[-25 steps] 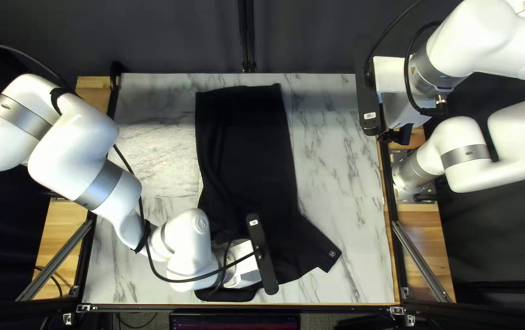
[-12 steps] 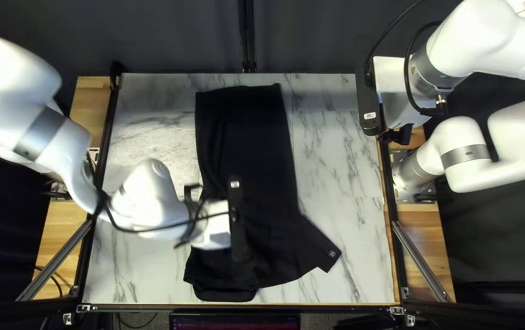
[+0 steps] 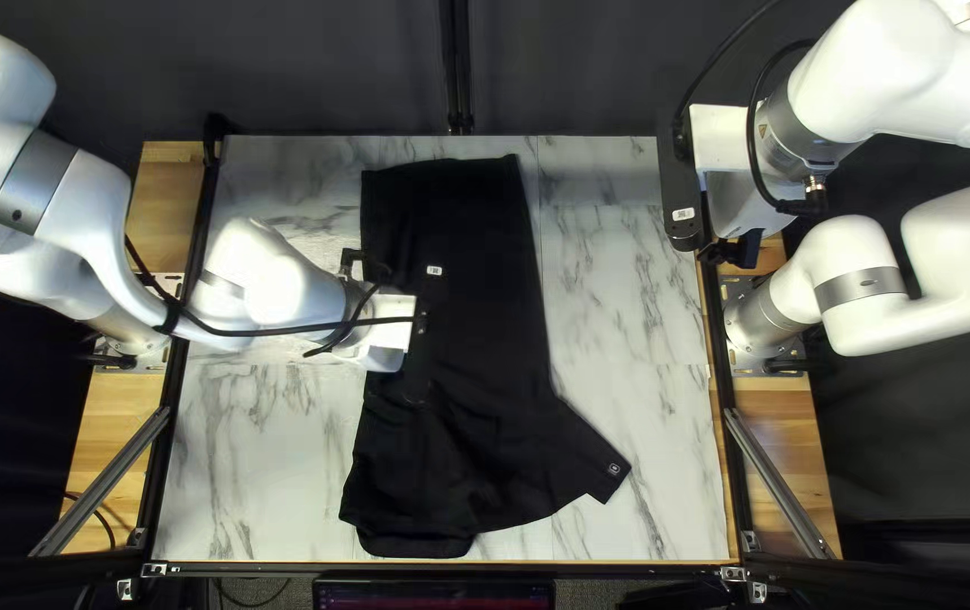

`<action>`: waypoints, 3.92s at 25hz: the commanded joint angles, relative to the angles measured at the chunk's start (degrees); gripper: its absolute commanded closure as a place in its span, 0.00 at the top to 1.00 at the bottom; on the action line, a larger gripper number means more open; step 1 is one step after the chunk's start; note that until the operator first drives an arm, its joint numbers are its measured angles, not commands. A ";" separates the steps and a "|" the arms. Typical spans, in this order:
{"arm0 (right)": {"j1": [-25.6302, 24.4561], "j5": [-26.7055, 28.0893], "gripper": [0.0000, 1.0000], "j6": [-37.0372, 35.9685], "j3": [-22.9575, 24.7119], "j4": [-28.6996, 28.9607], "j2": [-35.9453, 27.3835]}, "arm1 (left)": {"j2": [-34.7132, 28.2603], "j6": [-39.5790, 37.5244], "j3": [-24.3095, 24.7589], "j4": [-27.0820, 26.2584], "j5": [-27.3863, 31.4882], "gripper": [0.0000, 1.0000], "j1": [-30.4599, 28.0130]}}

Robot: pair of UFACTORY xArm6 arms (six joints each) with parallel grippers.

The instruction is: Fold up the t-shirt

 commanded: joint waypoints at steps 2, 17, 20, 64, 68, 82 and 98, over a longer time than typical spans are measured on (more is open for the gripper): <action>0.00 0.00 1.00 0.00 0.00 0.00 0.00 | -2.76 17.82 4.32 -10.67 -2.66 1.00 3.81; 0.00 0.00 1.00 0.00 0.00 0.00 0.00 | 2.91 47.65 -0.65 -16.95 8.72 1.00 11.11; 0.00 0.00 1.00 0.00 0.00 0.00 0.00 | 2.89 45.71 -0.11 -15.49 7.66 1.00 10.40; 0.00 0.00 1.00 0.00 0.00 0.00 0.00 | 11.79 60.65 -0.58 7.92 7.23 0.63 10.55; 0.00 0.00 1.00 0.00 0.00 0.00 0.00 | 12.46 62.24 -0.35 6.81 5.72 0.58 11.26; 0.00 0.00 1.00 0.00 0.00 0.00 0.00 | 11.45 64.41 0.78 5.03 5.17 0.00 11.58; 0.00 0.00 1.00 0.00 0.00 0.00 0.00 | 9.93 65.92 0.40 3.63 7.21 1.00 10.64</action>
